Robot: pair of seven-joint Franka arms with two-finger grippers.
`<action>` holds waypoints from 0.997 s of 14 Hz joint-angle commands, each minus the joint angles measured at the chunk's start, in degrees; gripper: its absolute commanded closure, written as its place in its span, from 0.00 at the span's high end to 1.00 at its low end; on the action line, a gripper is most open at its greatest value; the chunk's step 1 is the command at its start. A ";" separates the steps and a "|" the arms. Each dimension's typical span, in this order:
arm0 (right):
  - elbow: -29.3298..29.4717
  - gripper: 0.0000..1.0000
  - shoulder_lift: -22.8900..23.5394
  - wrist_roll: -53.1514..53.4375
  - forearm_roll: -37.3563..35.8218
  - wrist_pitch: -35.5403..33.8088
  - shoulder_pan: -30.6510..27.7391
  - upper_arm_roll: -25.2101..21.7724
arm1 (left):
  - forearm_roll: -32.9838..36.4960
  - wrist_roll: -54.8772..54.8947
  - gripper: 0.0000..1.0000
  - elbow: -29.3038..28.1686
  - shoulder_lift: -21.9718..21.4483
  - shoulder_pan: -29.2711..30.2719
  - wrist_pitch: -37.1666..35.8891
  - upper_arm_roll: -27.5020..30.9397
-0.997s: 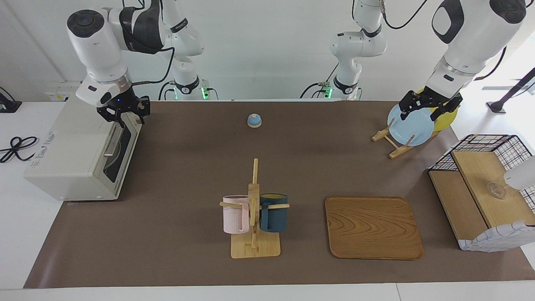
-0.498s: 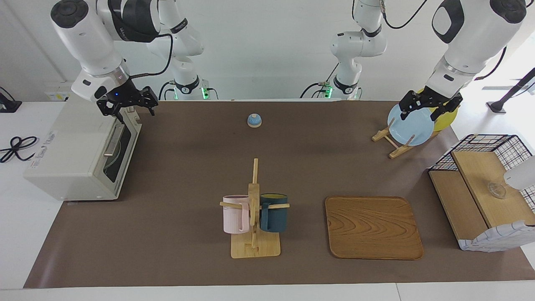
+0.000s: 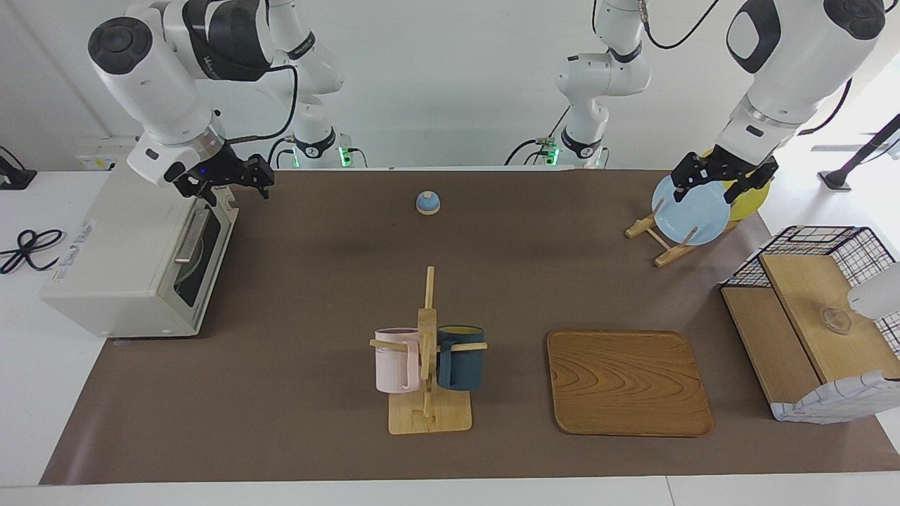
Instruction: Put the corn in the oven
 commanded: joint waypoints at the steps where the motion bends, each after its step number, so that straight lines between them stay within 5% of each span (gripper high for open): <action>1: 3.23 1.00 1.87 1.22 0.28 -2.01 2.58 -1.98 | -0.66 0.36 1.00 -1.36 -1.39 0.49 1.02 -0.21; 14: 2.62 1.00 0.73 1.48 0.37 0.44 2.77 -2.69 | -0.66 0.36 1.00 -1.36 -1.39 0.49 0.94 -0.21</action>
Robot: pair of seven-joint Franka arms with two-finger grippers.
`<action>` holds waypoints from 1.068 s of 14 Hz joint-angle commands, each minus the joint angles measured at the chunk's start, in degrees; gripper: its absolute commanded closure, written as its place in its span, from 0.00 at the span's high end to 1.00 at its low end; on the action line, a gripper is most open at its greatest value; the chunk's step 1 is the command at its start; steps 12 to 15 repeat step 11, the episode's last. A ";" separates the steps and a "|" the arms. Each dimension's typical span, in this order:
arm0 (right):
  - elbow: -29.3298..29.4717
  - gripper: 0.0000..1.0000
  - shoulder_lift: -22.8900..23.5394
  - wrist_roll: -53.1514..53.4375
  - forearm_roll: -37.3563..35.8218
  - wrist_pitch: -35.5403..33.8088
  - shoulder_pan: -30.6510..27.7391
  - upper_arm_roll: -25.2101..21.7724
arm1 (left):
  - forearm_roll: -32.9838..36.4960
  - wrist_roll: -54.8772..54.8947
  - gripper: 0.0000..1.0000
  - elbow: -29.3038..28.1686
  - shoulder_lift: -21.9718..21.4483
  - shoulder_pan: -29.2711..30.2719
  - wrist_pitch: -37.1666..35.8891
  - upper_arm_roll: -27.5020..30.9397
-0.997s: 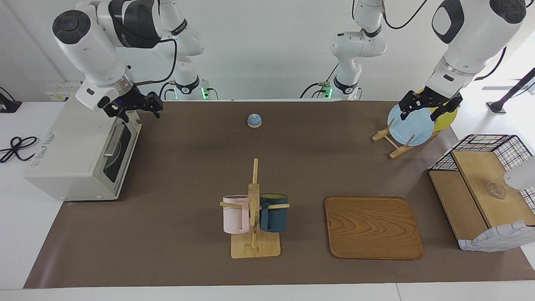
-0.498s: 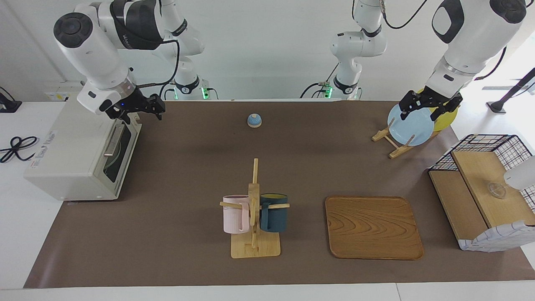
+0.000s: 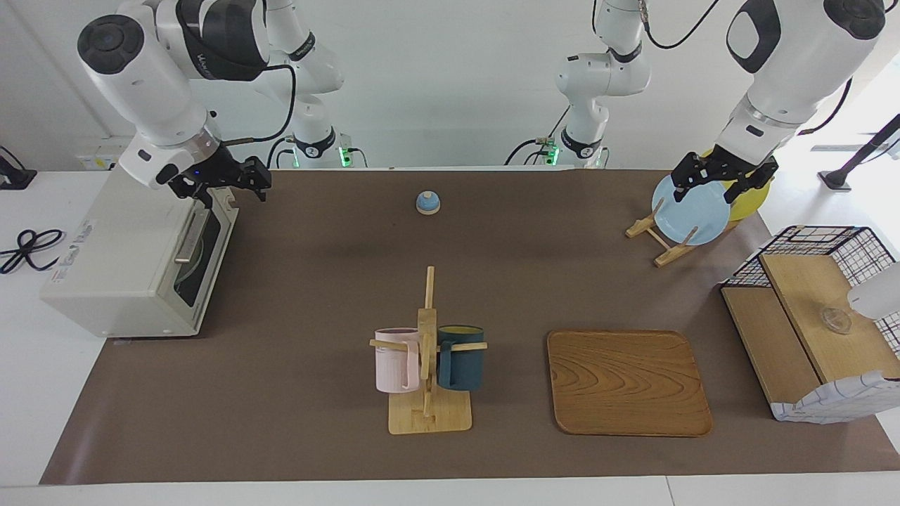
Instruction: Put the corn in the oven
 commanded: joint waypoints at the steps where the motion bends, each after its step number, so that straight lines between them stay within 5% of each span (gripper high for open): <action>1: -0.04 1.00 -0.22 0.78 0.37 0.71 -0.36 0.26 | -0.66 0.36 1.00 -1.36 -1.39 0.49 1.02 -0.21; 15: -0.04 1.00 -0.31 0.78 0.11 2.20 -0.27 0.17 | -0.66 0.36 1.00 -1.36 -1.39 0.49 1.02 -0.21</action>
